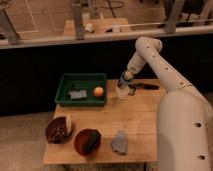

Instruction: Stack cups into tray

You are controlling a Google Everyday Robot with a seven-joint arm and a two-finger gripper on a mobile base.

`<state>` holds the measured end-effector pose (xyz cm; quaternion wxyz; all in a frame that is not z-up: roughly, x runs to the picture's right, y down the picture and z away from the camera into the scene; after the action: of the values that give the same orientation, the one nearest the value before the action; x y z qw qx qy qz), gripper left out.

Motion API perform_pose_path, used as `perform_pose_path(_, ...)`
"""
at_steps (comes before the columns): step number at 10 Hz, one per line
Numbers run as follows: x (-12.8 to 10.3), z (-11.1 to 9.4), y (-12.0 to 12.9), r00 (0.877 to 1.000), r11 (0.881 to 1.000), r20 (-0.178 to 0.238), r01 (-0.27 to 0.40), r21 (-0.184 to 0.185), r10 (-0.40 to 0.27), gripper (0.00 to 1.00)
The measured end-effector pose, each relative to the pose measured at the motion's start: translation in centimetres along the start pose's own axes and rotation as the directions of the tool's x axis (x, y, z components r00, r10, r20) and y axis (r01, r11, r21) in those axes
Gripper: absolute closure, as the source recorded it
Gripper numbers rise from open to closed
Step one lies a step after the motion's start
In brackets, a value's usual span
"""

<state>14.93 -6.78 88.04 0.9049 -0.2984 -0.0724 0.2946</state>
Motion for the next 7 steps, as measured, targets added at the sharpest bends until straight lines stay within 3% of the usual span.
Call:
perform_pose_path(3, -0.51, -0.22, -0.26, 1.0, 1.0, -0.004, 0.03, 0.005, -0.03, 0.2)
perform_pose_path(7, -0.32, 0.15, -0.09, 0.998, 0.998, -0.019, 0.054, -0.043, -0.055, 0.2)
